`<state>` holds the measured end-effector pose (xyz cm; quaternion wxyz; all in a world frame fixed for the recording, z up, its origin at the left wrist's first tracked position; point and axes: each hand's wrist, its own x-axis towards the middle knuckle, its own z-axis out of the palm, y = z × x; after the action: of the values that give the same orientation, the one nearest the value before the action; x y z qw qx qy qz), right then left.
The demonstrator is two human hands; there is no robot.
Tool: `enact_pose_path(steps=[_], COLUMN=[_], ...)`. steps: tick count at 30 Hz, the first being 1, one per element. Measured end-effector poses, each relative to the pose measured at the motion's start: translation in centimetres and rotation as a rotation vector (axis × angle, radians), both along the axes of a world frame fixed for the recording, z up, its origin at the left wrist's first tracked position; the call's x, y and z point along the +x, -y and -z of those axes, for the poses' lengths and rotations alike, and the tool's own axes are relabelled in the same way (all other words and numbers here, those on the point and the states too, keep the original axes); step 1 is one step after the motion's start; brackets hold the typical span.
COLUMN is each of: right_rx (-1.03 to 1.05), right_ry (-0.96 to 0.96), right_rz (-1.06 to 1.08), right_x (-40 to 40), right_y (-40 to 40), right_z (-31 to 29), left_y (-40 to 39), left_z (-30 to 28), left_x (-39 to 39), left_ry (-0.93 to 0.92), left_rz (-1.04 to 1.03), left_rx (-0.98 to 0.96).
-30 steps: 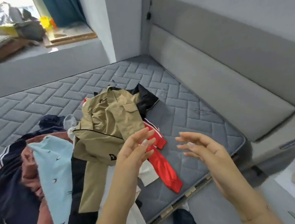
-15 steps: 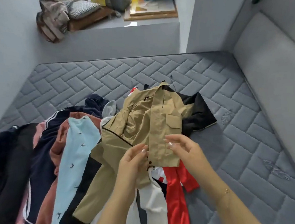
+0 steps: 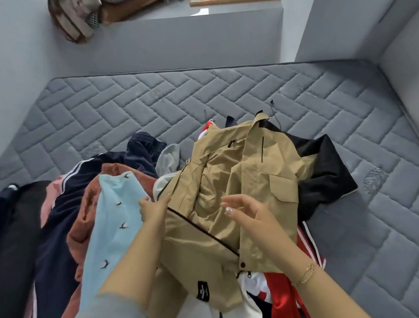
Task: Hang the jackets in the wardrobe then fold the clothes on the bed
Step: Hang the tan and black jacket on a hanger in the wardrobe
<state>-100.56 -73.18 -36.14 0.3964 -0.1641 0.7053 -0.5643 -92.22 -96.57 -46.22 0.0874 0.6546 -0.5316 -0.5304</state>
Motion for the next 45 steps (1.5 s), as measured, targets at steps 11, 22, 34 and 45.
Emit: enact_pose_path(steps=[11, 22, 34, 45], right_rx=[0.065, 0.037, 0.082, -0.157], right_ry=[0.015, -0.155, -0.67, 0.105], right_rz=[0.135, 0.192, -0.259, 0.214], right_x=[0.4, 3.0, 8.7, 19.3], right_y=[1.2, -5.1, -17.2, -21.7], right_z=[2.9, -6.3, -12.0, -14.4], left_y=[-2.4, -10.0, -24.7, -25.0], left_z=[1.0, -13.7, -29.4, -30.2], left_x=[-0.1, 5.7, 16.7, 24.5], left_ry=[-0.249, -0.627, -1.112, -1.172], left_rz=[0.085, 0.278, 0.155, 0.133], left_rx=[-0.036, 0.13, 0.358, 0.377])
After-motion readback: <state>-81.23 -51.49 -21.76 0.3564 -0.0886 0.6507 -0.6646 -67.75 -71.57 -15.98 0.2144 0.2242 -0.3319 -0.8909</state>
